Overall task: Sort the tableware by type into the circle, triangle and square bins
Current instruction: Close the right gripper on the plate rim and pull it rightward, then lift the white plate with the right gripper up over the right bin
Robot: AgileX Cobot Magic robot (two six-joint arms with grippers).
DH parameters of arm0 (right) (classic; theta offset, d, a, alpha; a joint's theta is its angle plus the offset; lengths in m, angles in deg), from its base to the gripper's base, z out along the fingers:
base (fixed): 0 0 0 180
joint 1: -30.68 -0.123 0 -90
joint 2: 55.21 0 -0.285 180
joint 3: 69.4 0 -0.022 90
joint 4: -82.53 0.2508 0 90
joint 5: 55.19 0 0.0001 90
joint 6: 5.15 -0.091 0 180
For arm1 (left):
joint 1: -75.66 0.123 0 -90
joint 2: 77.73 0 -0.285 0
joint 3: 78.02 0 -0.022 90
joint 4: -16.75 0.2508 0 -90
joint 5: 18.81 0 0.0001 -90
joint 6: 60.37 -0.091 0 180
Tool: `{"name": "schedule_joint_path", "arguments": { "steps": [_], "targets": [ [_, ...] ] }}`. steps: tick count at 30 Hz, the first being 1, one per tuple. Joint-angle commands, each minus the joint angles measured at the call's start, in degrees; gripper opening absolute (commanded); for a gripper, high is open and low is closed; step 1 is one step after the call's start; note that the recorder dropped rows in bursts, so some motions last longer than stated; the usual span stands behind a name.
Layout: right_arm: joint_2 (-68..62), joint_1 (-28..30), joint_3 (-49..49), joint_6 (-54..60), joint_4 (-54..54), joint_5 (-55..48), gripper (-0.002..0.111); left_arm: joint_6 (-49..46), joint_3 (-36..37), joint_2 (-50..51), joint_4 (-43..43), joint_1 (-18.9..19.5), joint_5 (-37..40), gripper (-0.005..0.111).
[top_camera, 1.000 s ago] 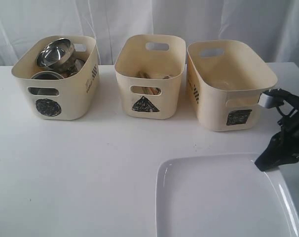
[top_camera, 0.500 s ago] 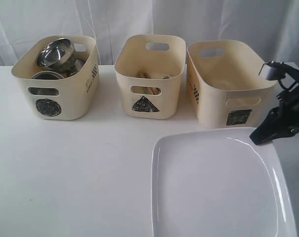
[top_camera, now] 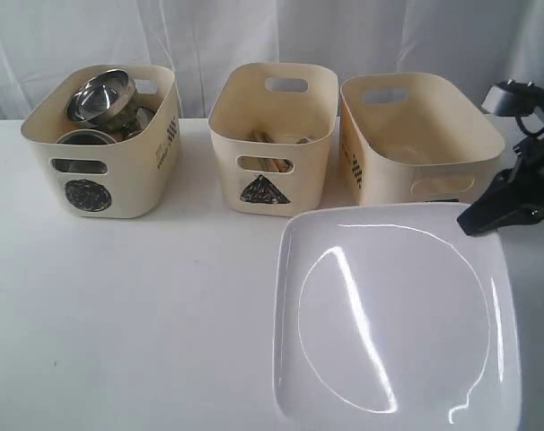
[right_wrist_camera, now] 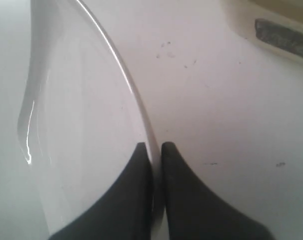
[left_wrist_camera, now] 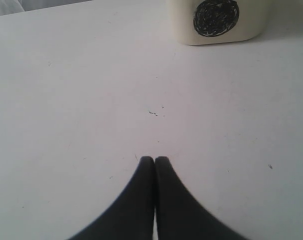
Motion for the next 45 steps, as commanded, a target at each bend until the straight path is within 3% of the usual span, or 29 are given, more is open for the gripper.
{"name": "schedule_joint_path", "arguments": {
  "steps": [1, 17, 28, 36, 45],
  "targets": [
    [4.4, 0.0, -0.4, -0.3, 1.9, 2.6, 0.0, 0.2, 0.2, -0.2, -0.6, -0.3, -0.1, 0.0],
    [8.7, 0.0, -0.5, -0.2, 4.6, 5.4, 0.0, 0.2, 0.2, -0.2, -0.6, -0.3, -0.1, 0.0],
    [10.1, 0.0, -3.2, -0.5, 7.8, -0.3, 0.0, 0.2, 0.2, -0.2, -0.6, -0.3, -0.1, 0.0],
    [10.1, 0.2, -7.8, -3.4, 8.4, -1.4, 0.0, 0.2, 0.2, -0.2, -0.6, -0.3, -0.1, 0.0],
    [9.9, 4.6, -16.4, -8.6, 9.3, -3.7, 0.0, 0.2, 0.2, -0.2, -0.6, -0.3, -0.1, 0.0]
  ]
}}
